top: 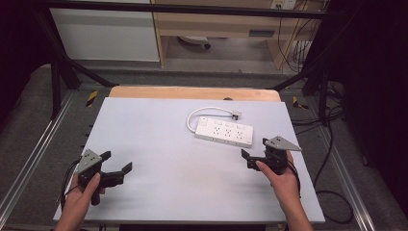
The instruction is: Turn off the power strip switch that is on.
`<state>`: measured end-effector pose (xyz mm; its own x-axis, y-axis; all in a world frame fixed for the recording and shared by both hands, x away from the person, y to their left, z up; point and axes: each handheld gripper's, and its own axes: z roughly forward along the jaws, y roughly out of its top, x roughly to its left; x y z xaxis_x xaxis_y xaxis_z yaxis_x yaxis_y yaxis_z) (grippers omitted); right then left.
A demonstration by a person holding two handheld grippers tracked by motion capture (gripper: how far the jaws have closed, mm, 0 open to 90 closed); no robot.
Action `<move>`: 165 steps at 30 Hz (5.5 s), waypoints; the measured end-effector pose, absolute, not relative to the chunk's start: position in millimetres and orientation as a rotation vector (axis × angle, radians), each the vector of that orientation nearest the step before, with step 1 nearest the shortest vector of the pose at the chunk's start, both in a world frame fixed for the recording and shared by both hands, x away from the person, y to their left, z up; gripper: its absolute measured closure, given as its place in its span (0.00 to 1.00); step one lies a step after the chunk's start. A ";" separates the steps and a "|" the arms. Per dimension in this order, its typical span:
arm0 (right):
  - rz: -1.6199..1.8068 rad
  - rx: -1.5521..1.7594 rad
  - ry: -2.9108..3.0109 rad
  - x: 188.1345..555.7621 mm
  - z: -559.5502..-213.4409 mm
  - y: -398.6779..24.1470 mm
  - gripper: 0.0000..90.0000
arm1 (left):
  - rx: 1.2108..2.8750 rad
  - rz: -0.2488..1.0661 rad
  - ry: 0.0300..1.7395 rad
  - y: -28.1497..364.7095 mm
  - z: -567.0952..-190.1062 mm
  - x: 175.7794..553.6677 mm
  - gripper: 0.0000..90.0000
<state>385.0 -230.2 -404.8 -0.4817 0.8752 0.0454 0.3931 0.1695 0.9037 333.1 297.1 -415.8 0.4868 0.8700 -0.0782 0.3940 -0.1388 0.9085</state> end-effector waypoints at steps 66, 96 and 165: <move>1.295 1.140 1.947 517.0 -376.4 -155.0 1.00 | 1.705 0.608 1.030 285.8 -410.4 349.2 0.06; 1.201 1.160 1.994 543.9 -387.8 -136.6 1.00 | 1.728 0.593 1.024 280.5 -414.2 353.7 0.06; 1.093 1.246 2.075 537.4 -436.0 -139.9 1.00 | 1.736 0.581 1.020 279.9 -415.3 353.4 0.06</move>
